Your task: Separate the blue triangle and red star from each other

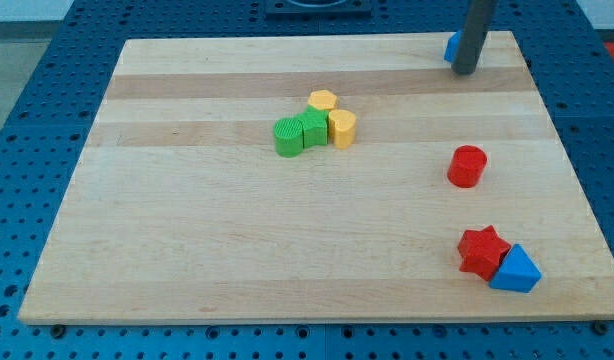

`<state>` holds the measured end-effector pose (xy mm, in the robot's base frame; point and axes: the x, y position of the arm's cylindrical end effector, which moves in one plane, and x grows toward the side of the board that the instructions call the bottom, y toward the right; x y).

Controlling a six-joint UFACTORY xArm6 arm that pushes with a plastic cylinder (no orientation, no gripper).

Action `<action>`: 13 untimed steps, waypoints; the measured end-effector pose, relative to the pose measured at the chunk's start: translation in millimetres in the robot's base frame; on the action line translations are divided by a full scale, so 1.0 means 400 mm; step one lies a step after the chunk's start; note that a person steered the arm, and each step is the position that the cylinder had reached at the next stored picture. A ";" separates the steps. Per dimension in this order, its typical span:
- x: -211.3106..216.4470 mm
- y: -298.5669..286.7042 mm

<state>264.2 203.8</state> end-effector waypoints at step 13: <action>0.887 -0.195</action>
<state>618.9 125.7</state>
